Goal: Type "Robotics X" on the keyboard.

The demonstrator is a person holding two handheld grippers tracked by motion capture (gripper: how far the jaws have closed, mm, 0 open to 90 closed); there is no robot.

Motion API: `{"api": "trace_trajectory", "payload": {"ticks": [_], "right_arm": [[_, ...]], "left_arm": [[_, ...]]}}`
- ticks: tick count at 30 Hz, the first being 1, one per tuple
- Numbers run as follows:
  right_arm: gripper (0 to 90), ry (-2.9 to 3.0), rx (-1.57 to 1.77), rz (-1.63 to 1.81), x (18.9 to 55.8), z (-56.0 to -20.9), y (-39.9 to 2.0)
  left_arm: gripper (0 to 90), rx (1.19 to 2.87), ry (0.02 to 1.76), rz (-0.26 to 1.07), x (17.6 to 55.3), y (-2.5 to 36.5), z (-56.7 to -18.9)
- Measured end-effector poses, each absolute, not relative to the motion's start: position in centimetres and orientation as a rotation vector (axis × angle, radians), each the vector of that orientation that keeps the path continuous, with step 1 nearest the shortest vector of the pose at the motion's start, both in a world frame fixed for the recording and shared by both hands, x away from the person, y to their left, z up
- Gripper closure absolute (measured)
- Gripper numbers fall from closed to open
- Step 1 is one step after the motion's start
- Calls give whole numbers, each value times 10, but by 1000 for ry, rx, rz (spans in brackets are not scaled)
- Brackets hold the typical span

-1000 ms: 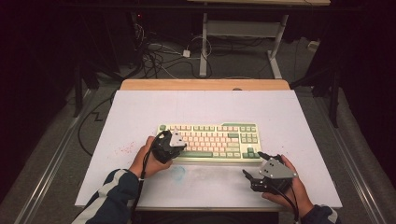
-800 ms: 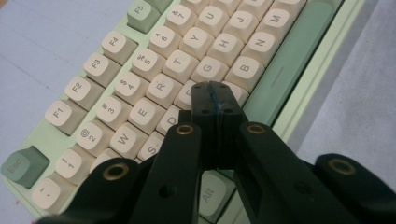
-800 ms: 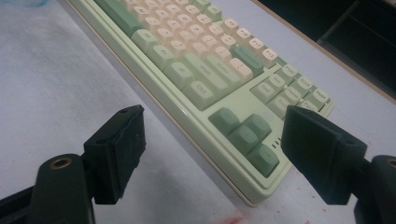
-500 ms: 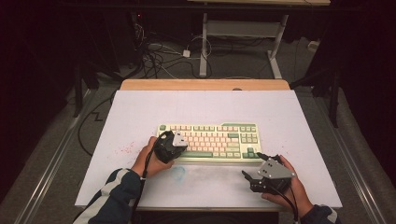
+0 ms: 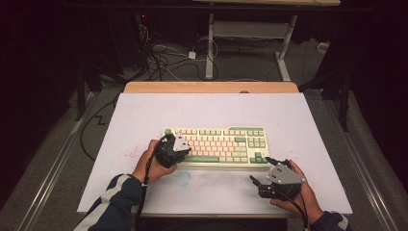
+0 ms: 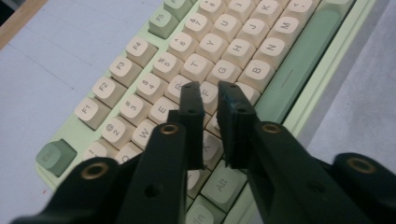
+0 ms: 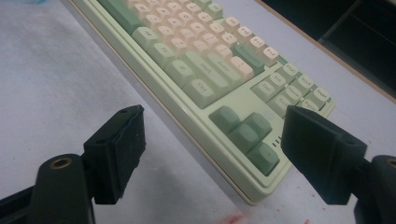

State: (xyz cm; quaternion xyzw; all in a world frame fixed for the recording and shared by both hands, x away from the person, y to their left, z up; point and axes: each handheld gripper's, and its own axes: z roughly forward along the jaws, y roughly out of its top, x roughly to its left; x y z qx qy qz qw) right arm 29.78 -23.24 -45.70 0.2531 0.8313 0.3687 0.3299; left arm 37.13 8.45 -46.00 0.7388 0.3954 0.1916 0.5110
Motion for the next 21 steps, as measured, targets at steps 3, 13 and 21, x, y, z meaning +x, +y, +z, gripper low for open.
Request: {"api": "trace_trajectory", "payload": {"ticks": [3,13,21], "right_arm": [[224,2166,670,963,298,-457,-233],[224,2142,699,967,300,-455,-237],[224,2140,705,964,301,-456,-238]], "left_arm": [[673,1760,940,484,369,90,-459],[398,1679,916,553,358,109,-458],[236,1669,916,578,345,119,-466]]}}
